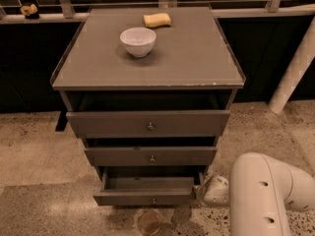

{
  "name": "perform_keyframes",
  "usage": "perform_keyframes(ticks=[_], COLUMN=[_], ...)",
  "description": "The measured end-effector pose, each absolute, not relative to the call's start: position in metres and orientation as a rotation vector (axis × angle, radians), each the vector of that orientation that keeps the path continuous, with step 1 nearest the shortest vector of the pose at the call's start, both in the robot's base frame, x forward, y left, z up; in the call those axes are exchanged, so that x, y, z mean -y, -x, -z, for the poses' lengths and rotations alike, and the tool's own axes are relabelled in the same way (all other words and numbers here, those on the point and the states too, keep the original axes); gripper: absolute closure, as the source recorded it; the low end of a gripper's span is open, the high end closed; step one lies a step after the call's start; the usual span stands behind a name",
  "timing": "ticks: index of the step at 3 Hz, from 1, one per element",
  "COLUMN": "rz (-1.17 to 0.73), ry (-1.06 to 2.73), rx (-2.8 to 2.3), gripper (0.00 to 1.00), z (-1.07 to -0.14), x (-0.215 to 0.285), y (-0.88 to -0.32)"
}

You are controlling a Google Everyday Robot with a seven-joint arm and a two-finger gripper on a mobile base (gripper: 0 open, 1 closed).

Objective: Open bottom drawer

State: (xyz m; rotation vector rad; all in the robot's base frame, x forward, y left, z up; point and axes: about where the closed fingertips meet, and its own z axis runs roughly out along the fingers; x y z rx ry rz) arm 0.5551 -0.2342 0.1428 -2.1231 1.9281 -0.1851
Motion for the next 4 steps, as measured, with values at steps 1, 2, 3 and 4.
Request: perform_keyframes(ticks=[1,2,3,4], rz=[0.152,0.152,0.152,0.141], ry=[2.125,2.125,2.127,2.127], rx=[-1.955,-1.955,-1.943,-1.948], gripper=[1.0,1.0,1.0,1.0], z=[-0.142,-0.142,-0.138,-0.138], x=[0.232,0.233,0.237,0.236], y=[-0.537,-0.537,-0.526,-0.518])
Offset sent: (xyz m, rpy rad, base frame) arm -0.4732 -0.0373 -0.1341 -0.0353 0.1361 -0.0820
